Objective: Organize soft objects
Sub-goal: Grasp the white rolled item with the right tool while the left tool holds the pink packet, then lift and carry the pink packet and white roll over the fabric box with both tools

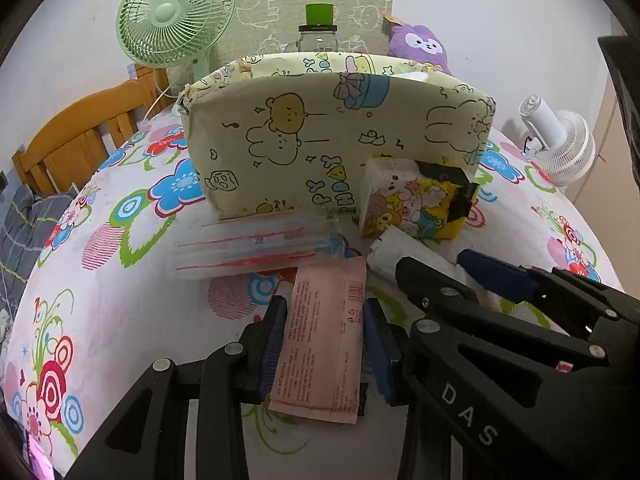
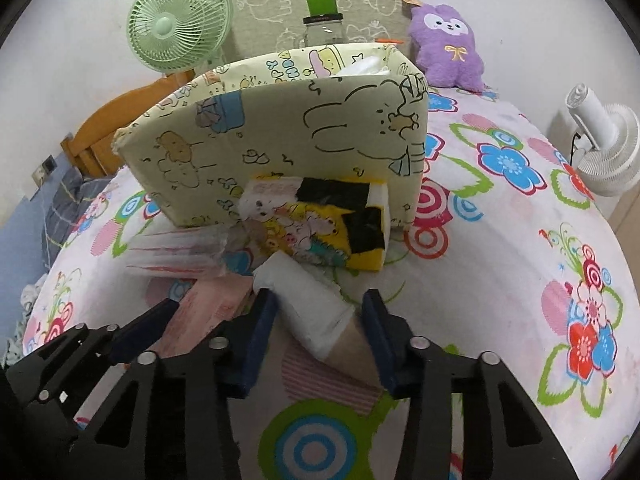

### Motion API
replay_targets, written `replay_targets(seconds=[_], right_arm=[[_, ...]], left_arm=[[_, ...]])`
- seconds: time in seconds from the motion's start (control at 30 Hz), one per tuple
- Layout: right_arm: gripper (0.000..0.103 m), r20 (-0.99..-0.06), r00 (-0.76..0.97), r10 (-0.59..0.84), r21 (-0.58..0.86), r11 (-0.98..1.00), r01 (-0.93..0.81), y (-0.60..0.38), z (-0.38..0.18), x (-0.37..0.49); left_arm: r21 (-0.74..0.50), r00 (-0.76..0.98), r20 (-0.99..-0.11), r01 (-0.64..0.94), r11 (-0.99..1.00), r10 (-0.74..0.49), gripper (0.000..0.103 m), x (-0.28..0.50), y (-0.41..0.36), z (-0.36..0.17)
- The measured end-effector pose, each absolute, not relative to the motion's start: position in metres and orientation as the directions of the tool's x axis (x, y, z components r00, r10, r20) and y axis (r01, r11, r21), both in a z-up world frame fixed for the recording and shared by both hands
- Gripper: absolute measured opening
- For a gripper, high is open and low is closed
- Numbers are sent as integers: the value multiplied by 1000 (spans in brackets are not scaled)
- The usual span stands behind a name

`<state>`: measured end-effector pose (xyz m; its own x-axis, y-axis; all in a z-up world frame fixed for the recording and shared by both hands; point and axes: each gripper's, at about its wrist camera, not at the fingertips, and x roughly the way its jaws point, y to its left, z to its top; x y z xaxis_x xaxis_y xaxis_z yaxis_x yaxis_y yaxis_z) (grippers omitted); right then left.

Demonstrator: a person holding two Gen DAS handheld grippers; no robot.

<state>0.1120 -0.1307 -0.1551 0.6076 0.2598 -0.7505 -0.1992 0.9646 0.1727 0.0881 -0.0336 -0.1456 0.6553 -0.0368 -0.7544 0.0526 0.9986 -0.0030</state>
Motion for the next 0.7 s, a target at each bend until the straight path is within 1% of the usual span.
replay_targets(seconds=[0.07,0.23,0.7], right_arm=[[39,-749,605,268,182,963,-200,-131,-154,107],[36,-748,603,275,198,961,-193,-132,-153,97],[35,-706,658,262,195,965,-176,-137,-127,69]], left_arm=[[3,657,-753,53,999,-33,40,85,-35,-145],[3,658,-752,56,998,-35,40,75,-35,-145],[-24,699,-713,59,998,-58,40,54,-32,-122]])
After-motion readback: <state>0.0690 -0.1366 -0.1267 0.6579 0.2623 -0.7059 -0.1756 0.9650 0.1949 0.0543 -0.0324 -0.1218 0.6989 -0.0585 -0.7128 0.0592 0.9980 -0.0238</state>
